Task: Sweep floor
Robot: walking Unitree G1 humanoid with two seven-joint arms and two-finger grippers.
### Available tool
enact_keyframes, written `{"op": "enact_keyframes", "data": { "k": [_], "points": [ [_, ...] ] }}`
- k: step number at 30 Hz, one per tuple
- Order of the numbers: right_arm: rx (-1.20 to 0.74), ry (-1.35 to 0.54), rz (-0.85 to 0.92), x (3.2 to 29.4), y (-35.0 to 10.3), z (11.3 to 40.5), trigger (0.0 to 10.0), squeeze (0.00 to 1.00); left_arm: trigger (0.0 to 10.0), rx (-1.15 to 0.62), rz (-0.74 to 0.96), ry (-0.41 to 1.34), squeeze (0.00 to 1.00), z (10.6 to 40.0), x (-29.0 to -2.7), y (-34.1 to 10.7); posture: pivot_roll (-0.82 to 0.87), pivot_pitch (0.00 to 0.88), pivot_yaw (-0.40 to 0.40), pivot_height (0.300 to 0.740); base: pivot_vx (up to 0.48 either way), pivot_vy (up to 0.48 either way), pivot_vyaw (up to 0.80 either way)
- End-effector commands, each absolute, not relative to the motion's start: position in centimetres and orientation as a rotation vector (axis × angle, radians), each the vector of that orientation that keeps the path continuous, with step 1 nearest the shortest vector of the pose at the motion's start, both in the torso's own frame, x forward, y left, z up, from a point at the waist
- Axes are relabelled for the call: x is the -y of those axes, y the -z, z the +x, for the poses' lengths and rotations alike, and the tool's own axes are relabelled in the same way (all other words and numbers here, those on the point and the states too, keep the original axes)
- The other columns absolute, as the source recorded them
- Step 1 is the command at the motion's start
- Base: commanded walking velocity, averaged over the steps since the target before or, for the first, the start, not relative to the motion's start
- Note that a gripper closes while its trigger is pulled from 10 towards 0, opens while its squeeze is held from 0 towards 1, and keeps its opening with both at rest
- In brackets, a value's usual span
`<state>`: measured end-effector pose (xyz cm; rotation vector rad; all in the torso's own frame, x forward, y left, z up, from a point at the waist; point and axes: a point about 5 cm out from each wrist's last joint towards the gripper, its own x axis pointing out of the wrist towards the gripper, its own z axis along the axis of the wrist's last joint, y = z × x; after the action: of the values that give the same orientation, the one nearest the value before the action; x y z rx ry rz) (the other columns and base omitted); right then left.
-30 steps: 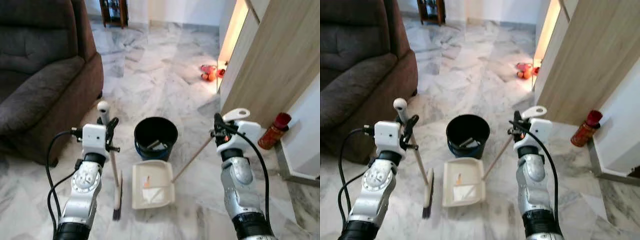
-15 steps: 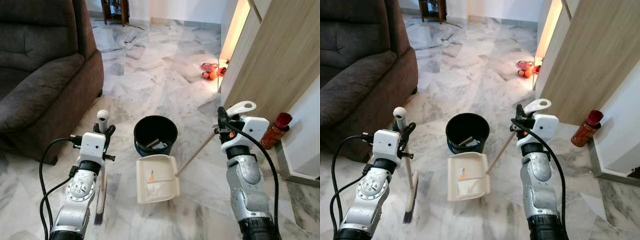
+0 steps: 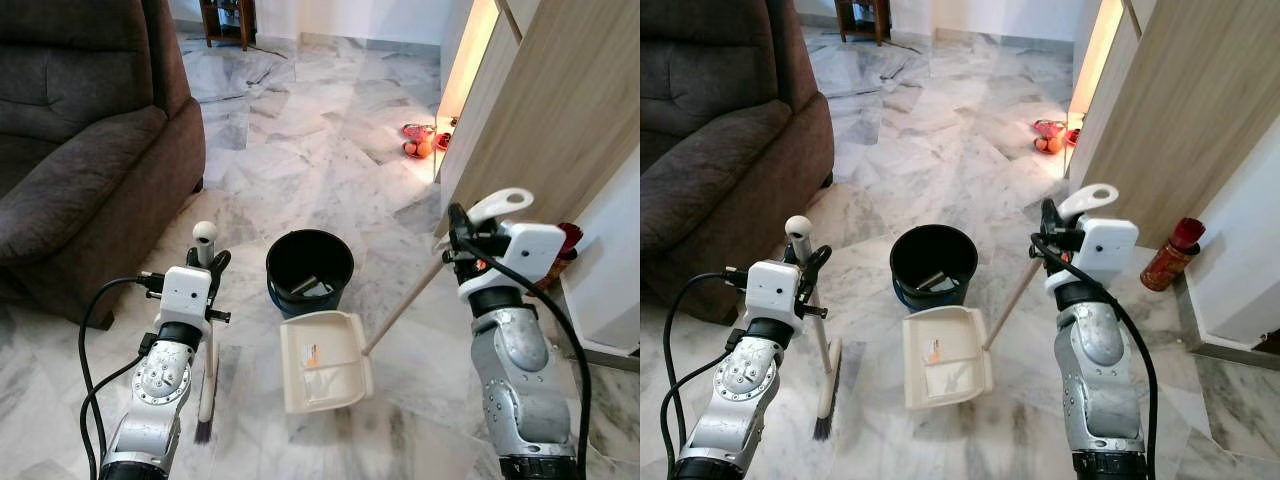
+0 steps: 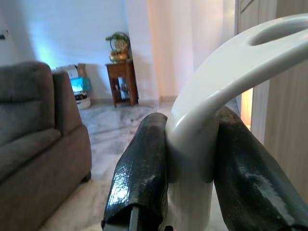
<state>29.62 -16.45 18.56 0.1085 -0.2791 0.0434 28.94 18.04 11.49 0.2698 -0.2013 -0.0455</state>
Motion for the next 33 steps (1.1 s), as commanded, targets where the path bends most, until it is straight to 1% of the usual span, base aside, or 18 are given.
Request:
{"op": "enact_keyframes", "data": {
  "k": [1,6,12,24,27,33],
  "points": [
    [0.423,-0.062,0.127,16.1,-22.2,29.3,10.0,0.00,10.0,0.242,0.286,0.037,0.00,29.1,-18.2,-12.2,0.03,0.087,-0.024,0.740,0.000,0.000,0.00],
    [0.470,-0.063,0.138,16.1,-24.4,29.1,10.0,0.00,10.0,0.245,0.285,0.037,0.00,29.1,-18.2,-12.2,0.04,0.085,-0.024,0.740,0.000,0.000,0.00],
    [0.506,-0.039,0.158,16.4,-26.0,29.0,10.0,0.00,10.0,0.249,0.284,0.035,0.00,29.1,-18.1,-12.2,0.04,0.078,-0.026,0.740,0.000,0.000,0.00],
    [0.583,-0.004,0.199,15.9,-27.5,29.0,10.0,0.00,10.0,0.250,0.282,0.036,0.00,29.1,-18.0,-12.2,0.04,0.073,-0.026,0.740,0.000,0.000,0.00],
    [0.584,-0.001,0.240,15.3,-27.0,29.3,10.0,0.00,10.0,0.245,0.299,0.057,0.00,29.0,-17.7,-11.9,0.05,0.073,-0.026,0.740,0.000,0.000,0.00],
    [0.588,-0.013,0.256,14.6,-26.7,29.5,10.0,0.00,10.0,0.245,0.296,0.063,0.00,28.9,-17.6,-11.9,0.06,0.080,-0.024,0.740,0.000,0.000,0.00]
  ]
}}
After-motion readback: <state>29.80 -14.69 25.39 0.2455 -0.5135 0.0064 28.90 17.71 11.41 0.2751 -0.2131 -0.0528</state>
